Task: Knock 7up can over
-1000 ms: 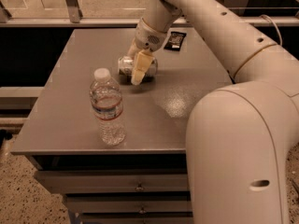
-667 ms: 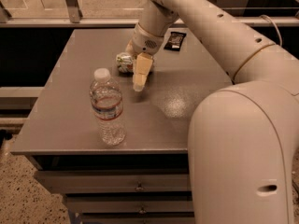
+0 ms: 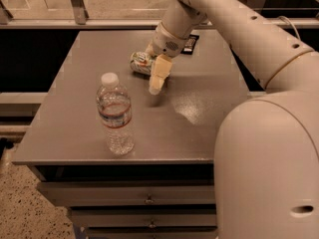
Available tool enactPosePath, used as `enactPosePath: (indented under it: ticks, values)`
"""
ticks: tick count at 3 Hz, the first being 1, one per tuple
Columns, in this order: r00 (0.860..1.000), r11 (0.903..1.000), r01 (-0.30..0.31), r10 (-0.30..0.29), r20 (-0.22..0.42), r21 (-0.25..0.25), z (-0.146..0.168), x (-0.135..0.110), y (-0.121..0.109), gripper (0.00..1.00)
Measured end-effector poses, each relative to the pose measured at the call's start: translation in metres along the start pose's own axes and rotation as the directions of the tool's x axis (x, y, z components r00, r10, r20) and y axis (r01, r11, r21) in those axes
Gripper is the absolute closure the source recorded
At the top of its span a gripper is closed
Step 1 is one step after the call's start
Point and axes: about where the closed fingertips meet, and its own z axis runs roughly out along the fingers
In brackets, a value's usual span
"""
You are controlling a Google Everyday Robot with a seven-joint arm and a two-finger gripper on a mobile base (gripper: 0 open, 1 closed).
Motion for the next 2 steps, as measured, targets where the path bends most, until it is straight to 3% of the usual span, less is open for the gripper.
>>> enactPosePath:
  ticks: [1,2]
  values:
    - [0.995,0.9936,-0.089,0.086,0.053,0.069,-0.022,0.024,-0.008,0.0]
    - [0.979,0.9727,-0.182,0.167,0.113,0.144,-0.051,0.053,-0.015,0.0]
